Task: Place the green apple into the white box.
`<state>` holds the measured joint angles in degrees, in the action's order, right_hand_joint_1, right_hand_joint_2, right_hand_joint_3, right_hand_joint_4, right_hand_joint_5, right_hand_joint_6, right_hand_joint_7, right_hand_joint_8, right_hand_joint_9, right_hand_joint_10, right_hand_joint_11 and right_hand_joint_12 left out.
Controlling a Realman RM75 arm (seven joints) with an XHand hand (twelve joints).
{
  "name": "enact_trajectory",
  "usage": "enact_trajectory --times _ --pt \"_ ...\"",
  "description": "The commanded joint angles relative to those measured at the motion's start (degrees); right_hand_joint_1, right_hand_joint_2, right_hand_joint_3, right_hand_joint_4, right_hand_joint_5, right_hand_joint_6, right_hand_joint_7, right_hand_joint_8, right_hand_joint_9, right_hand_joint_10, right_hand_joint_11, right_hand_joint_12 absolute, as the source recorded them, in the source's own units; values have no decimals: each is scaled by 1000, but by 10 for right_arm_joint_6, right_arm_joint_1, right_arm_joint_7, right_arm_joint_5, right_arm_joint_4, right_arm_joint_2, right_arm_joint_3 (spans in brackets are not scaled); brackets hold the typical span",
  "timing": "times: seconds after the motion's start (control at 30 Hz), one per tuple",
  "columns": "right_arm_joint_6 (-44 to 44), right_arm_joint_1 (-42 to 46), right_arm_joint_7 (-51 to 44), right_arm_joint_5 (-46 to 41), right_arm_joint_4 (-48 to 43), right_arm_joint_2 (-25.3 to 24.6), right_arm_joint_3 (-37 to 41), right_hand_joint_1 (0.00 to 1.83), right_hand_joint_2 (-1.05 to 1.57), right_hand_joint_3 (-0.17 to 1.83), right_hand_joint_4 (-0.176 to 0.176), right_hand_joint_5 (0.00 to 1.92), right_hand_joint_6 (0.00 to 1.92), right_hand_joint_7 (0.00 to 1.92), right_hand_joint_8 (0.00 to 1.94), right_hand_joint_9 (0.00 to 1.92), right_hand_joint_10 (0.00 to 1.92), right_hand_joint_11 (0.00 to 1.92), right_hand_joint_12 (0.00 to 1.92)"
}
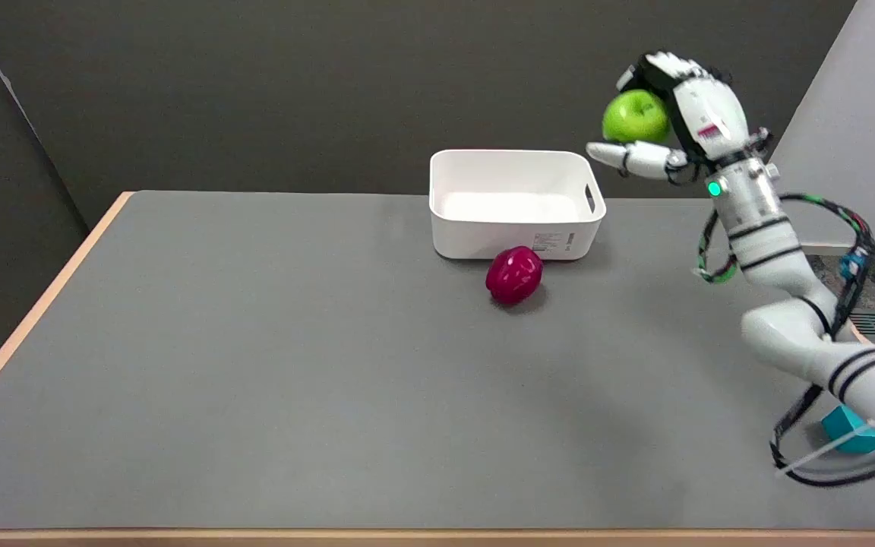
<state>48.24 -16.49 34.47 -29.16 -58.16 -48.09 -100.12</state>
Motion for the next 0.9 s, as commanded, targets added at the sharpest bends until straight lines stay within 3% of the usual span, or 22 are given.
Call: enact_trajectory --times 0.03,0.27,0.43,0.6,0.9 --pt "-117 -211 -6 91 78 -86 -145 1310 1301 52 -176 589 1271 610 1668 568 1921 373 1916" --pt "-145 -282 -6 85 255 -169 -156 1314 1277 98 -176 587 1276 612 1659 567 1921 380 1921" --pt "-179 -299 -11 82 311 -195 -150 1314 1281 90 -176 590 1273 611 1660 565 1921 368 1921" --pt "-218 -300 -38 39 309 -201 -153 1311 1300 52 -176 595 1267 608 1661 555 1921 308 1921" --pt "-207 -276 -44 -48 262 -203 -154 1312 1314 22 -176 609 1246 595 1678 552 1921 247 1921"
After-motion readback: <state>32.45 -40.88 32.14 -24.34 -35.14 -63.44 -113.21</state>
